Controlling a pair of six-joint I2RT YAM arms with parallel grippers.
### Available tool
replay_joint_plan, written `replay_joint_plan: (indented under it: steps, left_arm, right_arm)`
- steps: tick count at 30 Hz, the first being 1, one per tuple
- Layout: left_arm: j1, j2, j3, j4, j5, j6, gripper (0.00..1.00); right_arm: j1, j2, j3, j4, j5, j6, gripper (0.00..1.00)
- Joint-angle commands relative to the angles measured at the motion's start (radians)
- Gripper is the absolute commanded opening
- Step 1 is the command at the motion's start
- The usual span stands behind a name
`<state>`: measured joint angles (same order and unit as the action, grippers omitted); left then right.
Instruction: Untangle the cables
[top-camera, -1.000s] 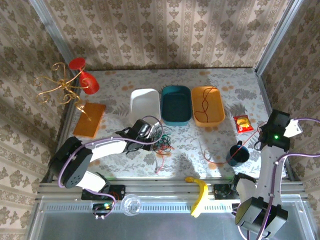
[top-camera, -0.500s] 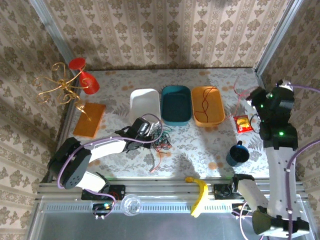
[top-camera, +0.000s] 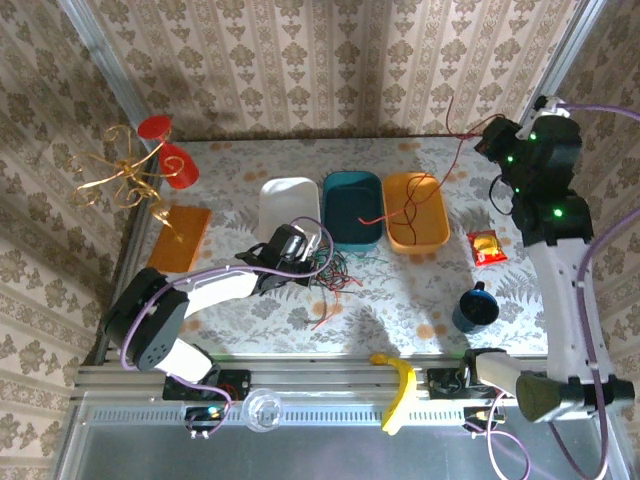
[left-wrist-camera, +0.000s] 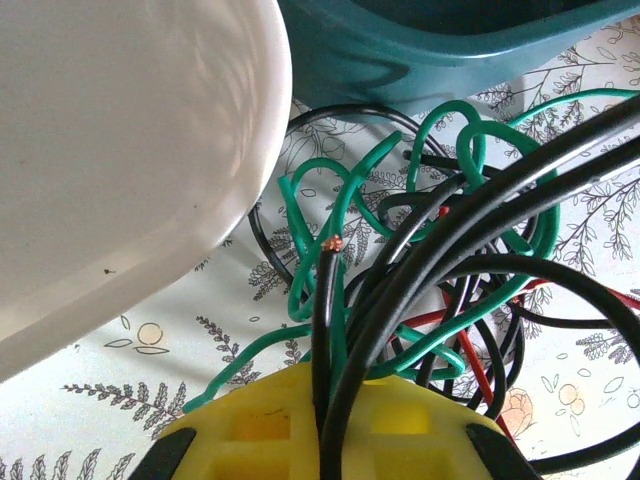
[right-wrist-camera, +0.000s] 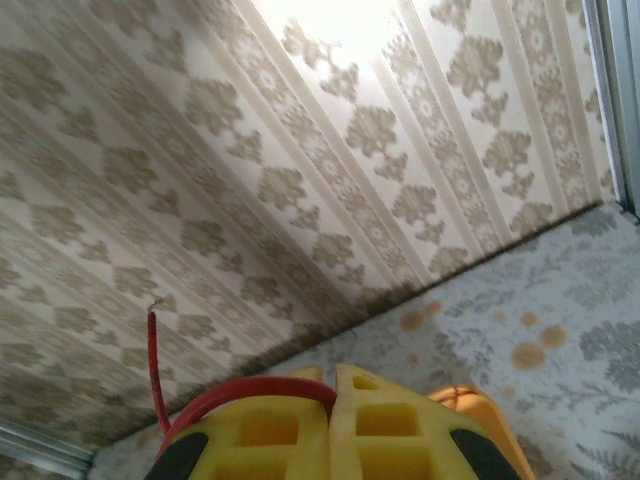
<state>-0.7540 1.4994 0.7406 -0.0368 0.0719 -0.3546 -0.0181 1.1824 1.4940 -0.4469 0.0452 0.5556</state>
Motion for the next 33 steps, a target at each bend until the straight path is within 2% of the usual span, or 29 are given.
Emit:
replay_joint_plan:
  steps: [1,8,19,25,33]
  left_arm:
    - [-0.002,0.002,0.018,0.009,-0.013,0.011,0.0]
    - [0.004,0.023,0.025,0.007,-0.003,0.016,0.0]
    - [0.005,0.035,0.028,0.006,0.004,0.019,0.0]
    - [0.005,0.039,0.029,0.005,0.006,0.02,0.0]
    - [0.006,0.032,0.022,-0.001,-0.001,0.016,0.0]
  right_arm:
    - [0.007,0.028,-0.04,0.06,0.038,-0.02,0.0]
    - [0.016,0.096,-0.137,0.118,0.064,-0.008,0.0]
    - [0.051,0.25,-0.342,0.09,0.081,-0.017,0.0]
    - [0.078,0.404,-0.313,0.025,0.078,-0.031,0.0]
    - [0.115,0.572,-0.217,-0.041,0.143,-0.023,0.0]
